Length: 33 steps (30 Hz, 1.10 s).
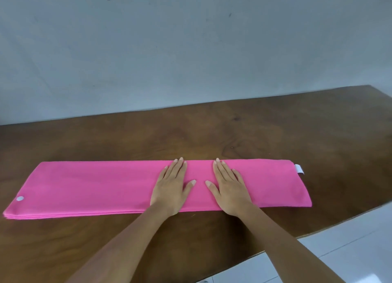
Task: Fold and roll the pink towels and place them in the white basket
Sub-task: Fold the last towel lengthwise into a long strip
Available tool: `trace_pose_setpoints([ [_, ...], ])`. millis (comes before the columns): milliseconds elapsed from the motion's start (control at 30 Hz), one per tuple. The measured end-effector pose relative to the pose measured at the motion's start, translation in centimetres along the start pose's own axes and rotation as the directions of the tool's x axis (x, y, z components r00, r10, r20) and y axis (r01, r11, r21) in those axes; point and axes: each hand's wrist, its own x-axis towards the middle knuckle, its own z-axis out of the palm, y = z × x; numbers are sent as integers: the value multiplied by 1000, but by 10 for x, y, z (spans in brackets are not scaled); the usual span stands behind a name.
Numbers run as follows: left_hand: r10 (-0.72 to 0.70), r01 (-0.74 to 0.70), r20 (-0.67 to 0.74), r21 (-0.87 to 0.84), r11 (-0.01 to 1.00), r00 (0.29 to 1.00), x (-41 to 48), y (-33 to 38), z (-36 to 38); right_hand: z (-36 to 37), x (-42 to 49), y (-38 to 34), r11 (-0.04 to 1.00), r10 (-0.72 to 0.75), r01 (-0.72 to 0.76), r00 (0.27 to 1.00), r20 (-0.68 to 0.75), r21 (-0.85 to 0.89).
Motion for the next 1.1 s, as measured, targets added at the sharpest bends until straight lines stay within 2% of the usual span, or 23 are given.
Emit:
trace_pose_setpoints([
  [333,-1,1,-4,35,999,1000,2,-5,4,-17,-34,144,995,-24,24,1000,0,-99],
  [533,-27,27,-20,30,999,999,0,0,6,-23,-34,190,986,-70,74,997,27,-147],
  [633,-86,86,-58,8,996,995,-5,0,7,-24,-33,200,986,-51,55,998,28,-155],
  [767,-242,237,-153,-47,970,958,-22,10,14,-22,-32,202,987,-47,53,998,43,-153],
  [967,-349,344,-213,-58,937,913,-56,29,24,-30,-31,230,972,-182,191,981,71,-137],
  [1100,-411,408,-218,-64,911,885,-75,40,28,-28,-32,236,962,-224,226,974,31,-154],
])
